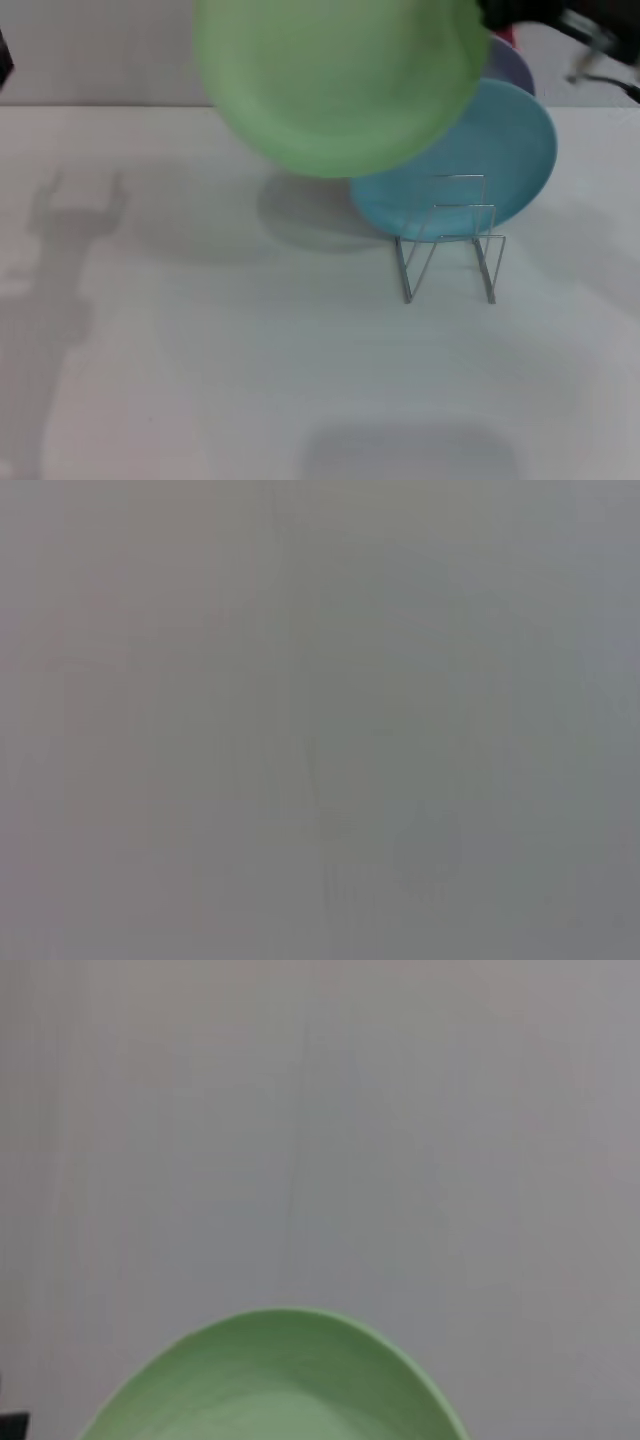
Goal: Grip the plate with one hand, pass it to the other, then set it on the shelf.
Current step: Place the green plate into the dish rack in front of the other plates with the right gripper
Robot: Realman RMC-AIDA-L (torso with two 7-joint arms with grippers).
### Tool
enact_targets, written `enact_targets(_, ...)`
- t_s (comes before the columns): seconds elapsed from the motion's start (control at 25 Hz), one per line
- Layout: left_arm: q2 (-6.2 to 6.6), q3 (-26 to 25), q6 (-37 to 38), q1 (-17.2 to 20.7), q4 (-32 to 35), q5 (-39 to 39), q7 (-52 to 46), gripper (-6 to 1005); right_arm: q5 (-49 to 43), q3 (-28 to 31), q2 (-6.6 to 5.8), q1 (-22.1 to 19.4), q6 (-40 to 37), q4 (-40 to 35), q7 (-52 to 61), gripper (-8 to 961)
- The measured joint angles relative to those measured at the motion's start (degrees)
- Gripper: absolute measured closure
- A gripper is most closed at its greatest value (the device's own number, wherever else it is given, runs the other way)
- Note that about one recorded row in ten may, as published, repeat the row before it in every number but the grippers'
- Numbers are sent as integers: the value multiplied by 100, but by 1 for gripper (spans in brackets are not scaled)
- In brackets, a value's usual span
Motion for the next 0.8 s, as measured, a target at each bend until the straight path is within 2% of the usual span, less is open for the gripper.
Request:
enact_targets(0.08, 2, 16, 57, -13, -121, 1, -56, 186, 873, 64, 0, -255, 417, -389, -1353, 918)
enact_targets(0.12, 6, 42, 175, -47, -388, 4, -202, 185, 1517, 130, 0, -403, 895, -815, -2485, 919)
enact_targets(0.16, 6, 42, 175, -47, -388, 4, -202, 185, 1517, 130, 0, -403, 895, -815, -2485, 919)
enact_targets(0.2, 8, 55, 256, -83, -617, 13, -386, 185, 1979, 229, 1, -492, 1390, -1275, -3407, 919)
enact_targets(0.24, 8, 55, 256, -83, -617, 13, -386, 185, 1979, 229, 1, -492, 1390, -1275, -3407, 919)
enact_targets(0.32, 4, 66, 301, -101, -828, 40, -485, 185, 2293, 530, 2, -506, 2255, -1910, -4375, 919)
enact_targets(0.56, 1, 143, 600, -151, -1228, 10, -565, 185, 2330, 1027, 9, -392, 3162, -2595, -5300, 920)
enact_targets(0.6, 0, 252, 992, -167, -1467, 15, -703, 185, 2306, 1136, 9, -362, 3299, -2745, -5648, 920)
enact_targets(0.76, 6, 399, 1567, -198, -1793, 35, -895, 186, 2284, 1223, -2, -326, 3346, -2911, -6092, 919)
enact_targets(0.8, 13, 499, 2115, -266, -2127, 51, -1106, 186, 2272, 1280, -11, -277, 3355, -3016, -6288, 919)
